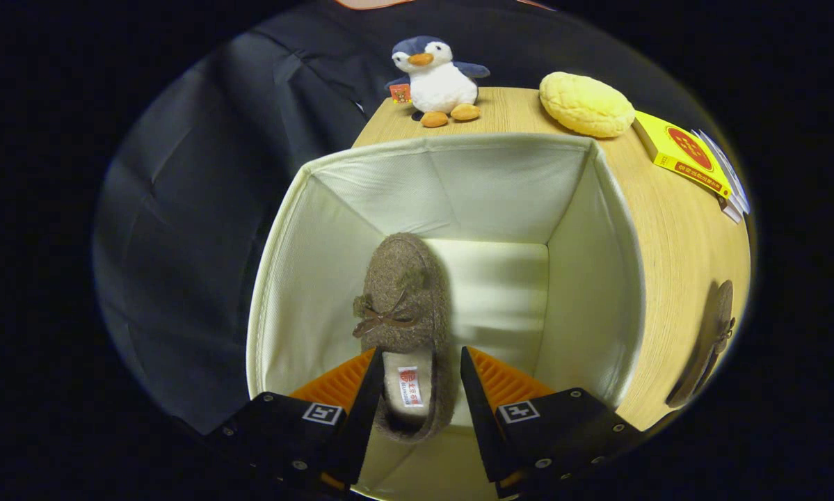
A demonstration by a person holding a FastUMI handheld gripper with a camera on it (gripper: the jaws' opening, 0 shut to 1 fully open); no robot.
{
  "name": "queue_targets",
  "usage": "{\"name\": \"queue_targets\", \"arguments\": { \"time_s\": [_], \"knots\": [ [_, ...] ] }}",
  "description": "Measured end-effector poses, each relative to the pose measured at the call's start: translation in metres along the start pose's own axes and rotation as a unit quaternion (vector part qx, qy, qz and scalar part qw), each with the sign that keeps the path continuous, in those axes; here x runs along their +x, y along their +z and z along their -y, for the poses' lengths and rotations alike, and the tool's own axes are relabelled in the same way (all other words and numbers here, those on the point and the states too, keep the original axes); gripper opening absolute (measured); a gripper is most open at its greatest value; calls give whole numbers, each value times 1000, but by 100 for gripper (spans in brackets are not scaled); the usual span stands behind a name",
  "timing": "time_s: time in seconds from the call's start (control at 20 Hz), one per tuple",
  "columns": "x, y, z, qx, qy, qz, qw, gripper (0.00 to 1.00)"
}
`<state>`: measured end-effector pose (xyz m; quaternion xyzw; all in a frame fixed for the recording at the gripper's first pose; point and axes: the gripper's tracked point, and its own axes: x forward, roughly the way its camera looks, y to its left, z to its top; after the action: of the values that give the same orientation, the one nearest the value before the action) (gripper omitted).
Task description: Open the storage box then place both shoes into the box .Put the left shoe in first, then the right shoe, with the right side of both shoes facing outward in a uniform manner.
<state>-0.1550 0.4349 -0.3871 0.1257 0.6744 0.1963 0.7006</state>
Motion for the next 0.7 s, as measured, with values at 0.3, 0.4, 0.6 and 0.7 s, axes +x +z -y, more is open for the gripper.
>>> {"name": "queue_targets", "arguments": {
  "time_s": [0.3,0.4,0.6,0.7],
  "knots": [
    [-68,8,-4,-17,69,41,997,76],
    [-103,7,-3,-7,109,55,992,84],
    [-157,16,48,3,115,107,988,92],
    [-170,11,99,17,91,122,988,93]
  ]
}}
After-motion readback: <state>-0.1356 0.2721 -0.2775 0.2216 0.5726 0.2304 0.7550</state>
